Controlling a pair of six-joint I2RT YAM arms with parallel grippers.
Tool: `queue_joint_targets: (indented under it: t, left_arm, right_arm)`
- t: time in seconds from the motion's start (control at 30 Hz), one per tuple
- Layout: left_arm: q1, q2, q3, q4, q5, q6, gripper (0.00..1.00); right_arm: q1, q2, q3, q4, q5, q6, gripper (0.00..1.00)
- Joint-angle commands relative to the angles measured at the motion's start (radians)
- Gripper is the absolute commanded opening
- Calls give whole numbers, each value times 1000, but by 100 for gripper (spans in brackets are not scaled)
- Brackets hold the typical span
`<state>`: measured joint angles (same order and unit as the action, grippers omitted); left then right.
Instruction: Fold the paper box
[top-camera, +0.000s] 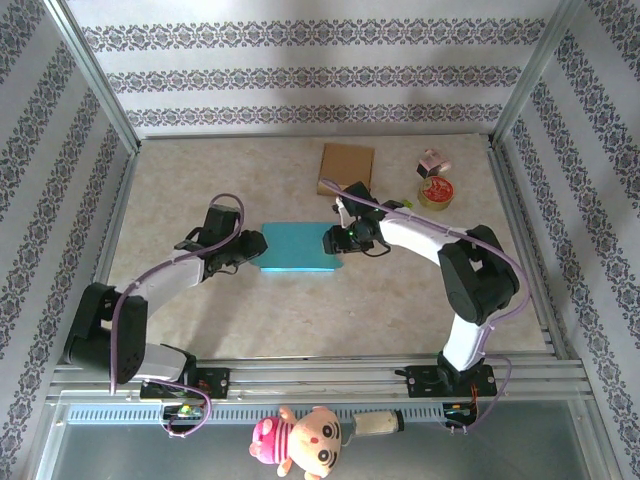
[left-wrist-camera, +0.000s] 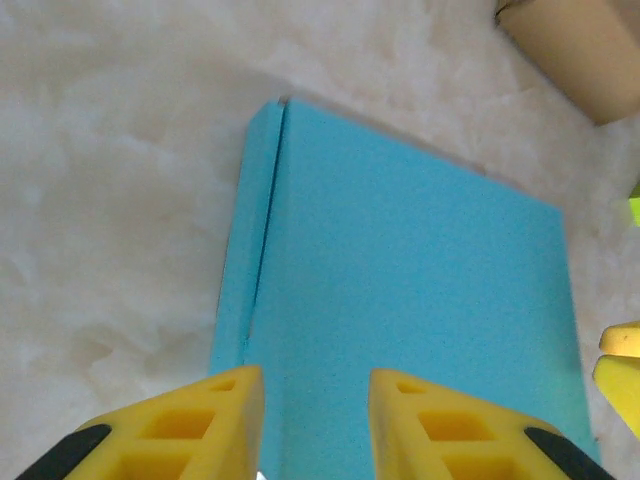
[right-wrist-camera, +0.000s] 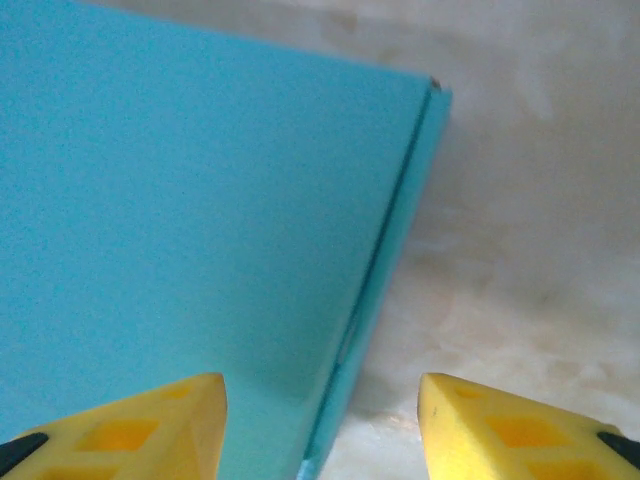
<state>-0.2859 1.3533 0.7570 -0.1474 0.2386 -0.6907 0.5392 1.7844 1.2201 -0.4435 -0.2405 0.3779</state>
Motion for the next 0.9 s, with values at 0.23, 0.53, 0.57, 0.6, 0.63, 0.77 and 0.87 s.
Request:
queue_joint_targets:
  t: [0.23, 0.53, 0.57, 0.6, 0.63, 0.77, 0.87]
  left_arm:
    - [12, 98, 58, -113, 77, 72, 25]
    - [11, 113, 29, -42, 142, 14, 12]
    - [12, 120, 28, -35, 149, 9, 12]
    - [12, 126, 27, -27, 155, 4, 11]
    - [11, 136, 27, -20, 162, -3, 11]
    - [12, 156, 12, 39, 191, -45, 11]
    - [11, 163, -2, 104, 229, -89, 11]
  right_arm:
    - [-8, 34, 29, -12, -30, 0, 55]
    - [6, 68, 19, 9, -63, 13, 41]
    - [9, 71, 16, 16, -66, 19, 40]
    - [11, 73, 12, 22, -69, 24, 40]
    - [13, 78, 10, 27, -77, 29, 40]
    - [21, 86, 7, 41, -91, 41, 38]
    - [24, 84, 7, 43, -91, 43, 38]
